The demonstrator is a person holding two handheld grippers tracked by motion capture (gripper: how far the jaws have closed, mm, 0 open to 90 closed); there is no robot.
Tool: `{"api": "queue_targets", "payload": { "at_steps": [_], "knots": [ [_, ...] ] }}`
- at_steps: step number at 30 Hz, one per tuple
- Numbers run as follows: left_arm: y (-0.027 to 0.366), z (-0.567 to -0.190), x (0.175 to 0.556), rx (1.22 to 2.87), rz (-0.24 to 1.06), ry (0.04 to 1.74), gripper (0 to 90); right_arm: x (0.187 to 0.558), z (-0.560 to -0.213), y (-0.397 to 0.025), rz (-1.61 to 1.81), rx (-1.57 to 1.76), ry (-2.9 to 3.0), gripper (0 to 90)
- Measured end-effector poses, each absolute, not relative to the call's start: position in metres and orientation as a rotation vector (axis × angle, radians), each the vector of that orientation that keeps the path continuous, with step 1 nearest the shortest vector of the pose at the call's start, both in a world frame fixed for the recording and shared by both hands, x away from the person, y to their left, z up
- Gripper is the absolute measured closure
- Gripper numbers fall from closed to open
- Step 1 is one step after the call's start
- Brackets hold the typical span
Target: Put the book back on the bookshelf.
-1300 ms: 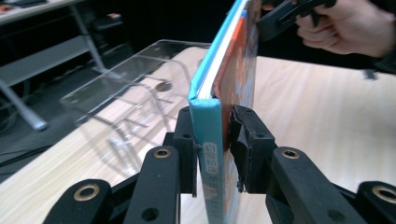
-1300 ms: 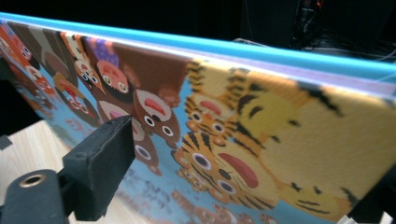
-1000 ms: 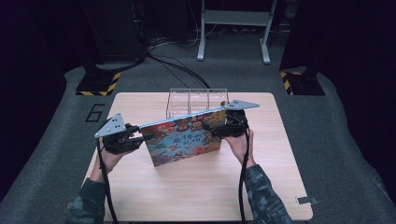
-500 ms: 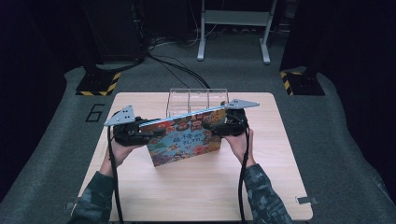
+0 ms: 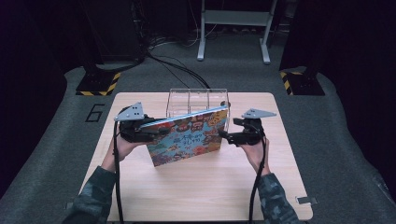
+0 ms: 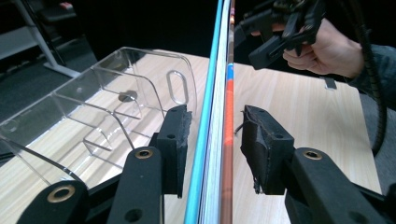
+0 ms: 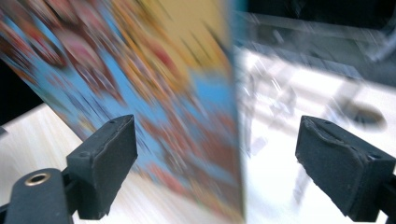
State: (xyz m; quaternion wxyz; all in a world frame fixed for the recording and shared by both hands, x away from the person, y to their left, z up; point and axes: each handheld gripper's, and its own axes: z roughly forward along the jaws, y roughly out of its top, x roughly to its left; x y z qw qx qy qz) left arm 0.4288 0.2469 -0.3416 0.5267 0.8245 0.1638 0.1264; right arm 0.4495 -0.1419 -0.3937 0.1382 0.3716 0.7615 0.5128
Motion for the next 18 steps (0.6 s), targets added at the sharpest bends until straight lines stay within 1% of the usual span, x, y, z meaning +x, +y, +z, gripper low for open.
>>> {"api": "queue_targets", "payload": {
  "at_steps": [3,4,6,8,9,10,13,15,17,18],
  "knots": [
    [0.246,-0.341,0.430,1.981,0.307,0.380,67.8,0.448,-0.423,-0.168,1.428,1.190,2.195,11.5],
    [0.246,-0.341,0.430,1.984,0.312,0.380,71.5,0.447,-0.435,-0.179,1.396,1.247,2.183,11.3],
    [0.246,-0.341,0.429,1.987,0.301,0.377,74.6,0.446,-0.454,-0.196,1.357,1.331,2.154,10.7],
    [0.246,-0.341,0.429,1.986,0.300,0.378,75.6,0.446,-0.469,-0.207,1.284,1.374,2.127,10.1],
    [0.246,-0.341,0.429,1.986,0.298,0.380,75.9,0.446,-0.479,-0.213,1.237,1.417,2.109,8.0],
    [0.246,-0.341,0.429,1.989,0.313,0.368,76.1,0.447,-0.484,-0.216,1.206,1.444,2.103,7.2],
    [0.246,-0.341,0.428,1.991,0.302,0.371,76.1,0.449,-0.498,-0.221,1.068,1.459,2.097,6.0],
    [0.246,-0.339,0.429,2.003,0.277,0.389,76.0,0.452,-0.506,-0.225,1.060,1.472,2.095,6.1],
    [0.245,-0.338,0.431,2.009,0.207,0.408,76.0,0.454,-0.511,-0.228,1.079,1.484,2.084,6.6],
    [0.245,-0.337,0.430,2.014,0.198,0.408,76.1,0.455,-0.514,-0.230,1.095,1.505,2.082,6.5]
  ]
}}
